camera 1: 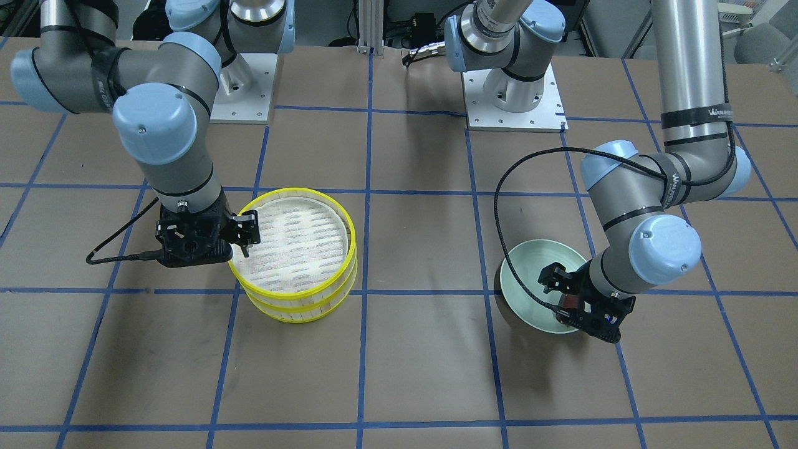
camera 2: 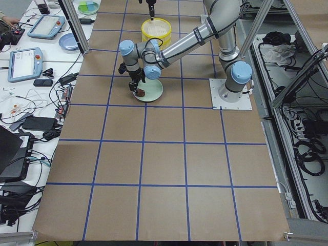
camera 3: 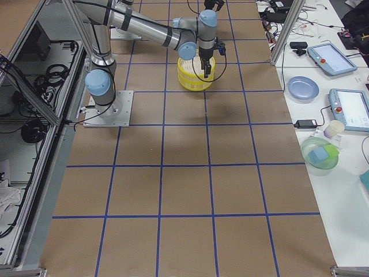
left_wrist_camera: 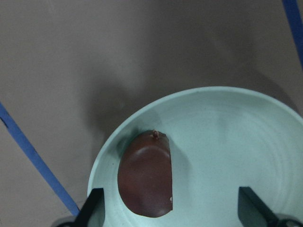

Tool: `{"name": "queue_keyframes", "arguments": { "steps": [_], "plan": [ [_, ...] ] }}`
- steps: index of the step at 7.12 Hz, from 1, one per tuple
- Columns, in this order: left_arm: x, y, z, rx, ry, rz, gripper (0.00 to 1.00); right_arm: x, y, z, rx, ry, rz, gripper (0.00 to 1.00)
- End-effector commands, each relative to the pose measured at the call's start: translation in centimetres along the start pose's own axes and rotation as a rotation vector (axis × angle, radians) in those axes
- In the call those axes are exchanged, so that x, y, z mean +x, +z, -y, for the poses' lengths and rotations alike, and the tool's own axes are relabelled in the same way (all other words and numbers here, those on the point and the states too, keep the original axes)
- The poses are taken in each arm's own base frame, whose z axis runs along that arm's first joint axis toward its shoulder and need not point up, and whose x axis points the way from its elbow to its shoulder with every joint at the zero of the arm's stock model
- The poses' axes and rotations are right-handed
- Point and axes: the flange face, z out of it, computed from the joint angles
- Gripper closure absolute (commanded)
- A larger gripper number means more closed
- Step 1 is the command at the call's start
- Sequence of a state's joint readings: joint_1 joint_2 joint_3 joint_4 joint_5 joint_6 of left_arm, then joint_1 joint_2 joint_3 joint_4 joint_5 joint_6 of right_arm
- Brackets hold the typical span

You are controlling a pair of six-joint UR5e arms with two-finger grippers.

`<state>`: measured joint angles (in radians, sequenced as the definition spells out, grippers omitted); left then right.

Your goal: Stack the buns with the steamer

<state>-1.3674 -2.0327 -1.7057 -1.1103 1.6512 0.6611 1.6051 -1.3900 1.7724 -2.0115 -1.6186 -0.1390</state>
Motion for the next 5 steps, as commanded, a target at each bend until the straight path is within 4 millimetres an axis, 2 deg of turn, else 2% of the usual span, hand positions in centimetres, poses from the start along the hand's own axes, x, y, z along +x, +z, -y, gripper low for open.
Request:
{"name": "queue_keyframes", "arguments": {
  "steps": [1,2,3,4,5],
  "plan": [
    [-0.7,1.8,0.1,-0.022,0.023,-0.018,0.09,0.4,-12.6,-0.5,0.037,0.003,0.001,0.0],
    [-0.6,2.0,0.2,-0.025,0.024,-0.024,0.42,0.3,-17.8,-1.8,0.041,0.015,0.018,0.0],
    [-0.6,2.1,0.1,-0.029,0.033,-0.022,0.96,-0.3,-21.4,-2.9,0.073,0.085,0.085,0.0],
    [-0.6,2.1,0.1,-0.027,0.026,-0.029,1.0,-0.2,-21.8,-3.8,0.053,0.099,0.061,0.0],
    [-0.6,1.9,0.1,-0.022,0.017,-0.023,1.0,0.0,-21.4,-4.0,0.024,0.096,0.035,0.0]
  ]
}}
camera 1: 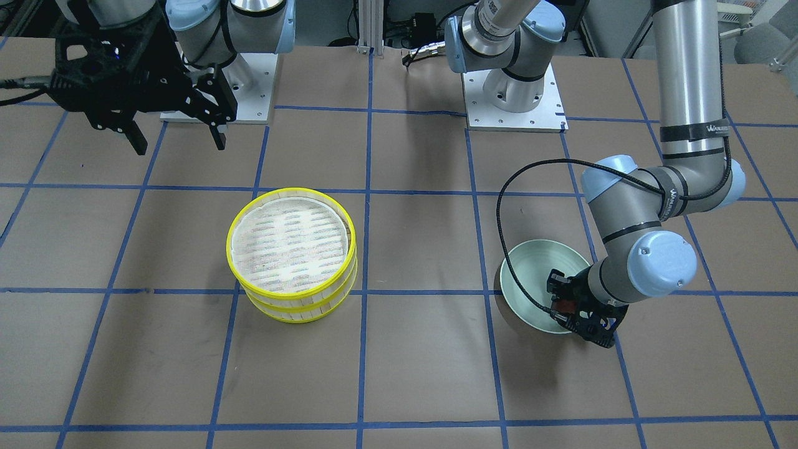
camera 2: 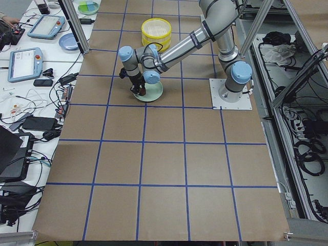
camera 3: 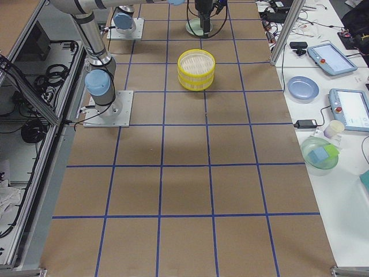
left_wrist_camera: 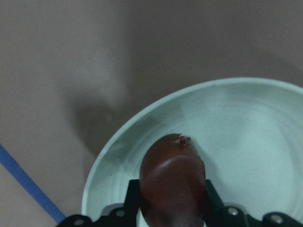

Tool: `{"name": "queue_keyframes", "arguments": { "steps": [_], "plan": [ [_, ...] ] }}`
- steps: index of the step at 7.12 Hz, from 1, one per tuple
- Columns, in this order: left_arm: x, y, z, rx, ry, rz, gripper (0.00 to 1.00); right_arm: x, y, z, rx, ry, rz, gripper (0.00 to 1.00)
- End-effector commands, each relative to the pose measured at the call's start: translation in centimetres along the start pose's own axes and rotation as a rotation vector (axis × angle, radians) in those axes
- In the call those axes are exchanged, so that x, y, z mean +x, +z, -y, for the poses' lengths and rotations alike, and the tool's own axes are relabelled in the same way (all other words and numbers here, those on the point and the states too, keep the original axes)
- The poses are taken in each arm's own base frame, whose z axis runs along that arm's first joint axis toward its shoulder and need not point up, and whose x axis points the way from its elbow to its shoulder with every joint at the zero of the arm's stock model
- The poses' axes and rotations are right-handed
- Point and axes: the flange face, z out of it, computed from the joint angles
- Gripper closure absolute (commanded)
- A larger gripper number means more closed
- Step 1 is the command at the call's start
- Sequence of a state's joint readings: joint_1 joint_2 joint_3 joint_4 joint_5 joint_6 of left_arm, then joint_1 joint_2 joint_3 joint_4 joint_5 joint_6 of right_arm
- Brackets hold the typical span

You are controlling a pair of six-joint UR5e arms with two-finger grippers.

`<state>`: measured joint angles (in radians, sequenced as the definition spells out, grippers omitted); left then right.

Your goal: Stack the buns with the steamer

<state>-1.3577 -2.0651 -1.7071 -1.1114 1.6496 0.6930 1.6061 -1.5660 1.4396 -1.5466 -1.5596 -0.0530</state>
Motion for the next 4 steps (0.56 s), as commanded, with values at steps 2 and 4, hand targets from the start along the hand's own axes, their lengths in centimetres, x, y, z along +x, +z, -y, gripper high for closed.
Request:
{"name": "queue_keyframes", "arguments": {
  "steps": [2,4],
  "plan": [
    [0.6,-4.5,-0.4,0.057,-0.112,0.039,1.0,0.2,1.4,-2.0,-0.054,0.013,-0.024,0.0],
    [5.8,-12.4,0.5,0.133,-0.306,-0.073,1.0,0.2,1.3,-2.5,-0.031,0.015,-0.025,0.0]
  ]
}}
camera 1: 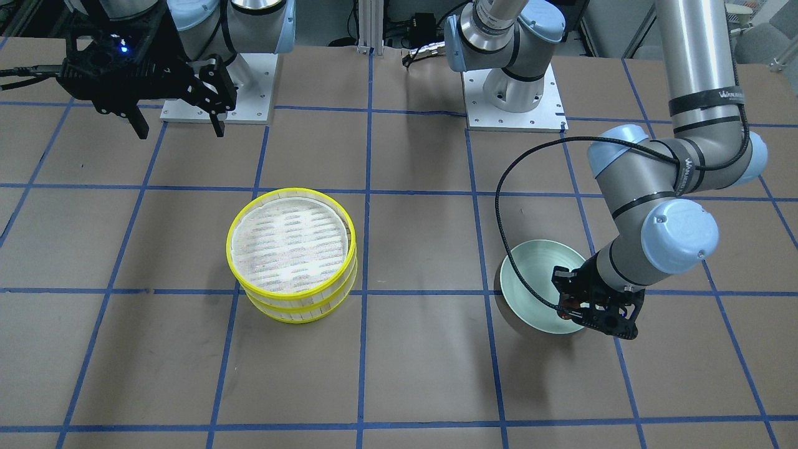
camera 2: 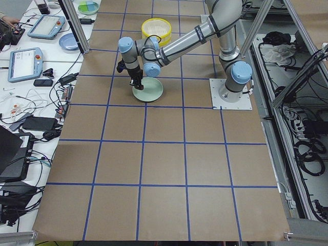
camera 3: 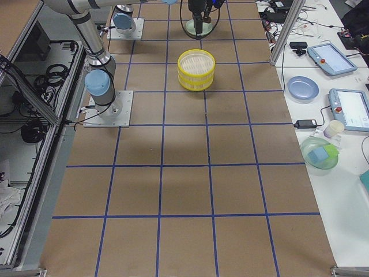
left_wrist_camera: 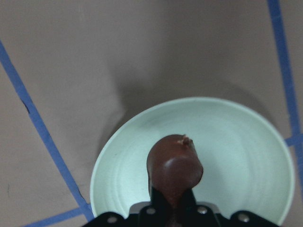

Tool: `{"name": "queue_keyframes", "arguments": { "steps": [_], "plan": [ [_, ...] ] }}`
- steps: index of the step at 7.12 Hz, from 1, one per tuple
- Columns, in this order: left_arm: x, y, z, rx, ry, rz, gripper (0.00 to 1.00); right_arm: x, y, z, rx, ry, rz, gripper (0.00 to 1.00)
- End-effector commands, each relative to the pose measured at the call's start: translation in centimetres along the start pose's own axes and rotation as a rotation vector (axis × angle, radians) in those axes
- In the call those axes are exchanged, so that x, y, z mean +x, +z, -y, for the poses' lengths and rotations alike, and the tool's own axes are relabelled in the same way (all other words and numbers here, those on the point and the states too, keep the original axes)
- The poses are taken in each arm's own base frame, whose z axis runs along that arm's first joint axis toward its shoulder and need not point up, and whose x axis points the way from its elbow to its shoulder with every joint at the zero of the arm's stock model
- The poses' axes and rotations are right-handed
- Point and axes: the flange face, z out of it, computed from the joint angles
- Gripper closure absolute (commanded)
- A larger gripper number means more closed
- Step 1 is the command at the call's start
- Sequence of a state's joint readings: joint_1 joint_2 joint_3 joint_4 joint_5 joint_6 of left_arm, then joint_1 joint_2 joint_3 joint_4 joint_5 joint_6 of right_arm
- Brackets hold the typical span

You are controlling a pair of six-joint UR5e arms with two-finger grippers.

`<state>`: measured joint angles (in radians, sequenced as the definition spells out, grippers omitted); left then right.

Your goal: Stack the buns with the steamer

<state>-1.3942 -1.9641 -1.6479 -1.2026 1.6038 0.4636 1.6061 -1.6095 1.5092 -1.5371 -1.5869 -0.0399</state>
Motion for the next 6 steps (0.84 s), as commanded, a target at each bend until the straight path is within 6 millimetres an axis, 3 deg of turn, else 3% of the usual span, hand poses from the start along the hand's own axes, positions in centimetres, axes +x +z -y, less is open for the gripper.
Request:
{"name": "queue_keyframes", "arguments": {
  "steps": [1,2,3,6],
  "plan": [
    [7.0,-7.8,0.1,0.075,-0.194,-0.097,1.0,0.0,0.4,0.0,0.002,-0.006,0.001,0.0],
    [12.6,-9.5,0.2,0.106,-0.249,-0.224,1.0,0.0,0.4,0.1,0.009,-0.007,0.0,0.0],
    [16.3,-10.4,0.0,0.109,-0.29,-0.273,1.0,0.0,0.4,0.1,0.007,-0.008,0.0,0.0],
    [23.9,-10.2,0.2,0.048,-0.413,-0.481,1.0,0.2,0.2,0.4,0.031,-0.015,-0.009,0.0]
  ]
}}
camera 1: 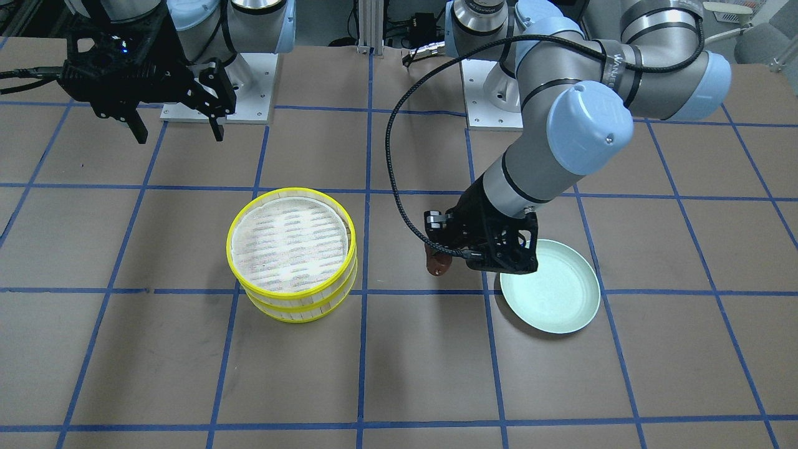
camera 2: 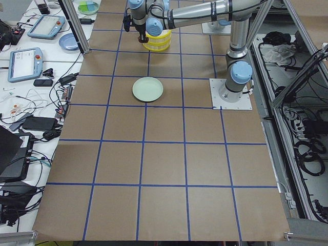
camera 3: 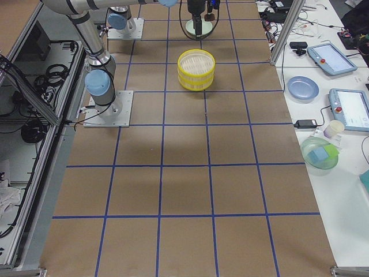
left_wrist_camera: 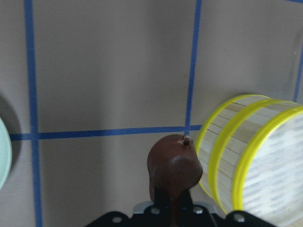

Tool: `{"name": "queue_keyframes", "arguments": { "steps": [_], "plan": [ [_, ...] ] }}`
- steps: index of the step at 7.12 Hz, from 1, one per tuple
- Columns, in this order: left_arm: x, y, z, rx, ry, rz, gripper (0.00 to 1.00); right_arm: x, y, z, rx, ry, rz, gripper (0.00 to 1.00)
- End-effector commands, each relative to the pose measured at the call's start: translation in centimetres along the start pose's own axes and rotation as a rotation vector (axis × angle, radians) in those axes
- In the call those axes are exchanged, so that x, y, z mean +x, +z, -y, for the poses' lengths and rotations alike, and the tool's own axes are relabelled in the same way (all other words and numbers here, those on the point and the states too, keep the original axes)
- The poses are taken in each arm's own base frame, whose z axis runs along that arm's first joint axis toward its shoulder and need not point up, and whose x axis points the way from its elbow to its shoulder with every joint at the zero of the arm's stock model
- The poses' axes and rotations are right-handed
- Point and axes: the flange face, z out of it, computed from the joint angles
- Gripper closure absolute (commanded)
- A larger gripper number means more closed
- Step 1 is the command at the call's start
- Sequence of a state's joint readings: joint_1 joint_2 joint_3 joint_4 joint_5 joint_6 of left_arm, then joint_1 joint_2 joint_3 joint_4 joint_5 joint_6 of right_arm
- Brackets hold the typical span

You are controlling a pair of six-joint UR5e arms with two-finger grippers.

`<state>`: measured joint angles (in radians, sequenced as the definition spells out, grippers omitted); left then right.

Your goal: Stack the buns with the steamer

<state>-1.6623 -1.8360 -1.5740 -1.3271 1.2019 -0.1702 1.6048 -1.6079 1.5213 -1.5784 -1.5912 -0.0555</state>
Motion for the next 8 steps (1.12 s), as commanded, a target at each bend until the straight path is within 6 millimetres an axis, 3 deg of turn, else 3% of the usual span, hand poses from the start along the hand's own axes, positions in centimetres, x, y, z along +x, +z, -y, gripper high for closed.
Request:
{"name": "queue_keyframes", "arguments": {
  "steps": [1,2,5,6,7,8],
  "plan": [
    [6.3,3.0,-2.8,-0.085,-0.061,-0.158,1.0,0.0,-0.1,0.0,0.004,0.001,0.0,0.0],
    [7.5,4.4,-3.5,-0.085,-0.046,-0.168,1.0,0.0,0.0,0.0,0.002,-0.001,-0.001,0.0],
    [8.5,11.1,-6.5,-0.135,-0.009,-0.196,1.0,0.0,-0.1,0.1,0.009,-0.005,-0.002,0.0],
    [8.5,11.8,-6.3,-0.136,-0.013,-0.197,0.95,0.0,0.0,0.2,0.009,-0.013,0.0,0.0],
    [8.3,12.6,-6.1,-0.148,-0.029,-0.187,0.23,0.0,0.0,0.2,0.009,-0.013,0.0,0.0],
    [8.5,12.4,-5.9,-0.153,-0.124,-0.187,0.0,0.0,0.0,0.2,0.009,-0.015,-0.002,0.0]
  ]
}}
